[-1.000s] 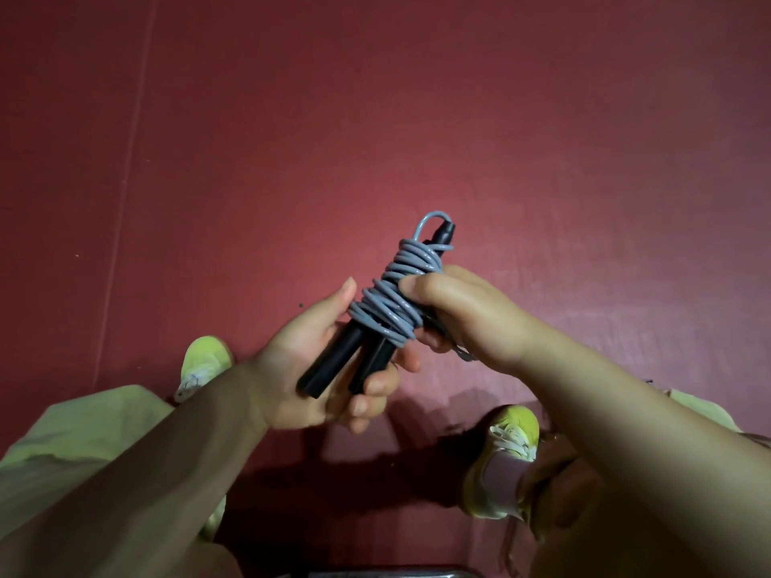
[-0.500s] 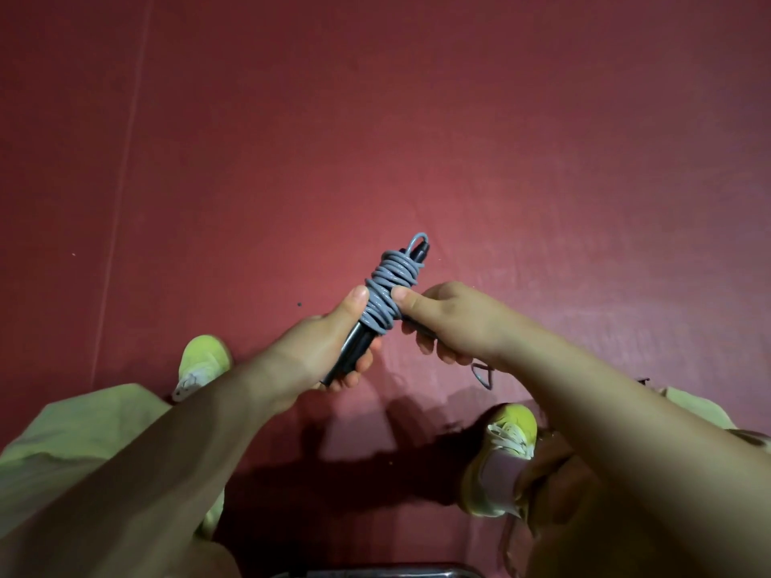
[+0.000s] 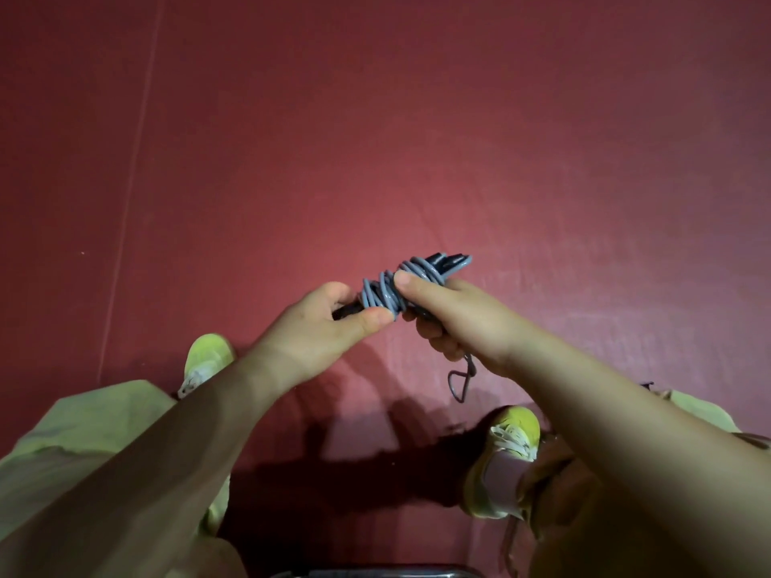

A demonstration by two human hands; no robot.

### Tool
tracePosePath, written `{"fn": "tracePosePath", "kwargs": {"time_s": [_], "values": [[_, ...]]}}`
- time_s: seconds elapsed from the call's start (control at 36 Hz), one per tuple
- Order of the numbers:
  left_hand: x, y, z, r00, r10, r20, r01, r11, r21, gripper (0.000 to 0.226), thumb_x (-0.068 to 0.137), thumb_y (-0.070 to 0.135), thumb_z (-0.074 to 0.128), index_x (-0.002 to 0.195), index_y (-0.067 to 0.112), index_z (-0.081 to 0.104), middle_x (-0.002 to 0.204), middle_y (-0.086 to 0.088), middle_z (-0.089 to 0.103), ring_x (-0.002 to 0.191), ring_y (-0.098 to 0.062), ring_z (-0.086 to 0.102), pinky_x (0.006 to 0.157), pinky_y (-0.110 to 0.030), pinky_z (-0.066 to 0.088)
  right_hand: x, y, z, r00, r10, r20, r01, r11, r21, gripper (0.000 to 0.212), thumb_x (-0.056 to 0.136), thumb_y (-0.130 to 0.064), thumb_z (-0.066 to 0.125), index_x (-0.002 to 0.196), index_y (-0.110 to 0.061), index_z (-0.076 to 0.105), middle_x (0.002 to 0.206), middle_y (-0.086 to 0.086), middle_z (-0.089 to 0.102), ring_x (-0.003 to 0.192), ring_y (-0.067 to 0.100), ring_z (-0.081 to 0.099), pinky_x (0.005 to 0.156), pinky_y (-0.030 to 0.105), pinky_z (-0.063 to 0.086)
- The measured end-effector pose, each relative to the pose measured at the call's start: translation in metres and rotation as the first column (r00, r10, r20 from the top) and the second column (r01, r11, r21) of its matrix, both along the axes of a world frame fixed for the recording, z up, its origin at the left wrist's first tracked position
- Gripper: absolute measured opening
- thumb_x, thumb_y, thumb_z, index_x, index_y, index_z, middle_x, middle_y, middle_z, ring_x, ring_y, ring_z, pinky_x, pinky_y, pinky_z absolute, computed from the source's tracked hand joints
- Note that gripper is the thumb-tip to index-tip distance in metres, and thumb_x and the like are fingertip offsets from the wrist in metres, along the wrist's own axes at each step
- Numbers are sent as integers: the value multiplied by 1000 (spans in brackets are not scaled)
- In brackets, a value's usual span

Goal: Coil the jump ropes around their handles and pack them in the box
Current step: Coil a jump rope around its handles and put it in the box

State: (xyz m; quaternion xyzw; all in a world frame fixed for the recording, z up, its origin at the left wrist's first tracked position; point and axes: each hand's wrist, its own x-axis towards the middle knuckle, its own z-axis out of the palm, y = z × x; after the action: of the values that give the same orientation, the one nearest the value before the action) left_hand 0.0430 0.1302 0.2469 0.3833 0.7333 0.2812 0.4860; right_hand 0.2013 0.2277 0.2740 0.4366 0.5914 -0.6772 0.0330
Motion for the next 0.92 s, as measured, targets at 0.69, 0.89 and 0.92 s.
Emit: {"fn": "tracePosePath", "kwargs": {"time_s": [0.69,0.89,0.92], "values": [[7,-13,16,125,102,987,215,968,-127,79,83,71,24,86,5,66,56,-2,54,43,-15,52,50,-24,46,3,9,3,923,93,-373,-99,995,5,40,71,-45,51,78,-6,50,56,-1,50,48,16,41,47,31,31],[12,-3,23,424,287,859,41,941,-335,69,77,68,26,65,9,60,48,-3,40,35,-16,36,43,-22,32,1,7,5,974,124,-192,-105,989,106,46,92,-48,38,74,-9,56,64,4,57,49,15,46,48,23,39],[12,-3,23,442,298,846,37,937,-348,68,77,68,27,65,10,60,49,-3,39,35,-16,36,43,-23,31,1,6,4,978,127,-165,-110,988,107,47,97,-47,37,74,-10,55,62,2,57,50,16,46,49,25,39]]}}
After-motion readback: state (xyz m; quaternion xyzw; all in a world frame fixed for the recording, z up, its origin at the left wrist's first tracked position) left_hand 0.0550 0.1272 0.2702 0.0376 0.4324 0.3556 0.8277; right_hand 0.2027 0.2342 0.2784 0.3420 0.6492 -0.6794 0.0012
